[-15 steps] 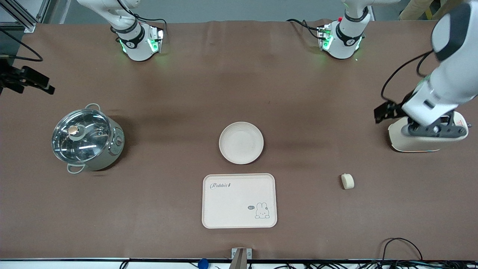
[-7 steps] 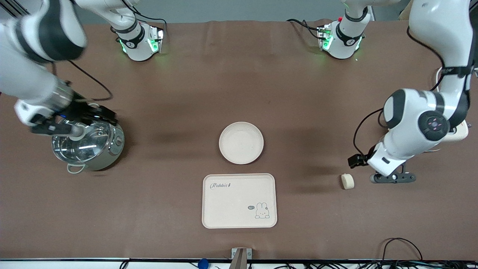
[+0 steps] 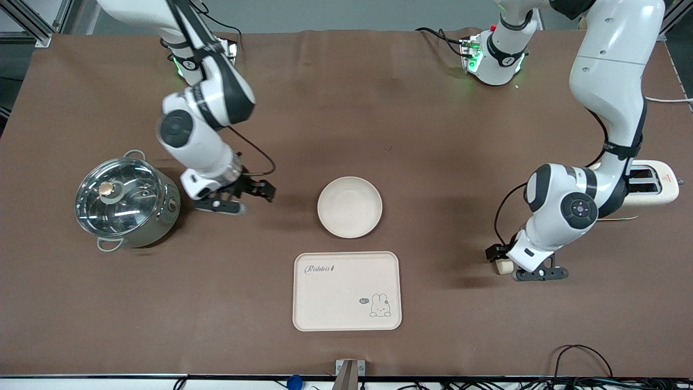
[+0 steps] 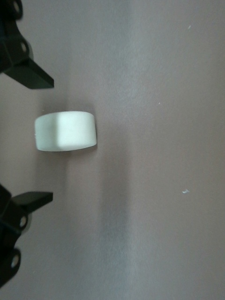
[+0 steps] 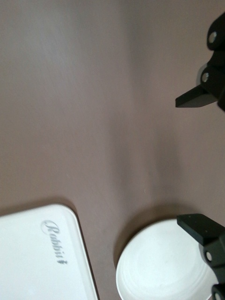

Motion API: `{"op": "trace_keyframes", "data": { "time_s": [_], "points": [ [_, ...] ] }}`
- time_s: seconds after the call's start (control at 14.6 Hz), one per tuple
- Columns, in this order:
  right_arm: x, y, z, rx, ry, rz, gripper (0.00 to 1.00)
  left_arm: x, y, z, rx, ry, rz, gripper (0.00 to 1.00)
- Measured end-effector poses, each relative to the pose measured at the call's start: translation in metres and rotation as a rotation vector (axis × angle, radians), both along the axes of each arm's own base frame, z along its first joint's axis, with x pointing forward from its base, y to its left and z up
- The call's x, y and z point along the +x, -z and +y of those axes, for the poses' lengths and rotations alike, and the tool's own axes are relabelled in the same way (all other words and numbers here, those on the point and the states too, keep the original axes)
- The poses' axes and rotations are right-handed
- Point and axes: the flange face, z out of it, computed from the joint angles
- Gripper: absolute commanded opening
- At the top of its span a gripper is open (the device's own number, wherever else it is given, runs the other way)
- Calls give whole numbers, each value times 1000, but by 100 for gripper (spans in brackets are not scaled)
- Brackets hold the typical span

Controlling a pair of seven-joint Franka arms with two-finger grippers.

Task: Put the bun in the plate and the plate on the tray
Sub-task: 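Grasp the bun with the left gripper while the right gripper grips the plate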

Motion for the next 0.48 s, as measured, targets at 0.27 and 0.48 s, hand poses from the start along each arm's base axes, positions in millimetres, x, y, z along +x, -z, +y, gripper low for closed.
{"op": "trace_keyframes", "data": {
  "time_s": [0.27, 0.48],
  "points": [
    [-26, 53, 71, 25, 62, -33, 100, 6, 24, 0, -5, -5, 15, 55],
    [-25, 79, 103, 41, 123, -38, 100, 9, 35, 0, -8, -7, 22, 39]
  ]
}}
